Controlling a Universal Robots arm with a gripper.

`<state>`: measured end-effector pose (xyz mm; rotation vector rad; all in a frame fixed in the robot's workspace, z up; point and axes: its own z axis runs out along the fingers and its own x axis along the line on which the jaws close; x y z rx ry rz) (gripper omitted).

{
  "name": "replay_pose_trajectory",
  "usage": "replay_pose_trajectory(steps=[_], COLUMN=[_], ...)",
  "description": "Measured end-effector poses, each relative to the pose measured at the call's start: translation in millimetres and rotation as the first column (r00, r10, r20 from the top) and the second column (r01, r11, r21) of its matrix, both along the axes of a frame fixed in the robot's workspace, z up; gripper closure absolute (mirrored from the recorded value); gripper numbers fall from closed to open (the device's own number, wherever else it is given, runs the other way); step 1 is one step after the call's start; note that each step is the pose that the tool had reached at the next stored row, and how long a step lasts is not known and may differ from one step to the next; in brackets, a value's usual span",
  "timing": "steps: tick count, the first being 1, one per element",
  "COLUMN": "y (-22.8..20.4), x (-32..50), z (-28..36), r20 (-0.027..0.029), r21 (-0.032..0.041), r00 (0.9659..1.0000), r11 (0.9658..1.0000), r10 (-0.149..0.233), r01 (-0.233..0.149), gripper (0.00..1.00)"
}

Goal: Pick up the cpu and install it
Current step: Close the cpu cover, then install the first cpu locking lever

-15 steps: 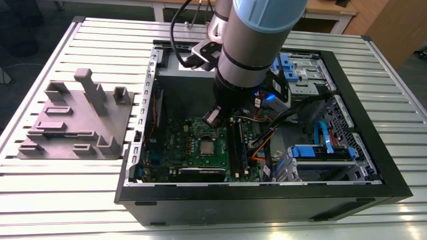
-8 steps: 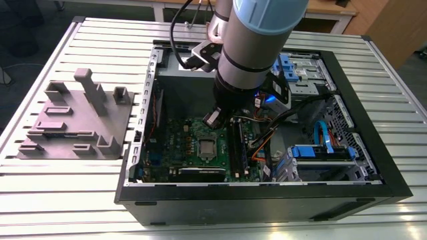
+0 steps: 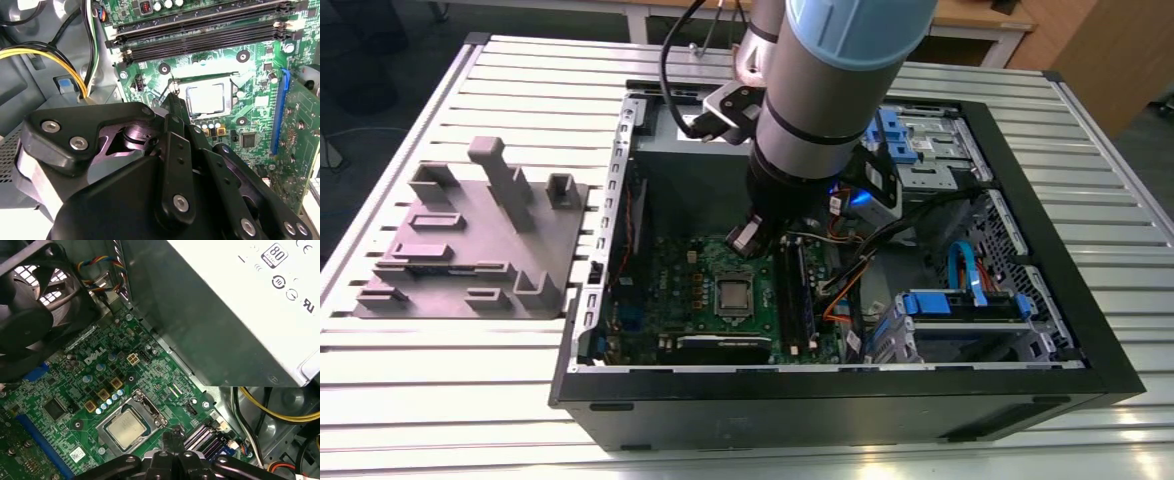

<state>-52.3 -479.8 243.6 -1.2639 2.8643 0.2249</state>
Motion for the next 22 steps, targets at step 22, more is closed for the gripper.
replay_pose_trajectory(steps=[22], y=[-6.1], x=[-11.2], z=[0.1], r20=[0.0013], r21=[-0.001], r00=[1.0], r11=[1.0], r10=[0.005], r01=[-0.005], gripper=[0.9])
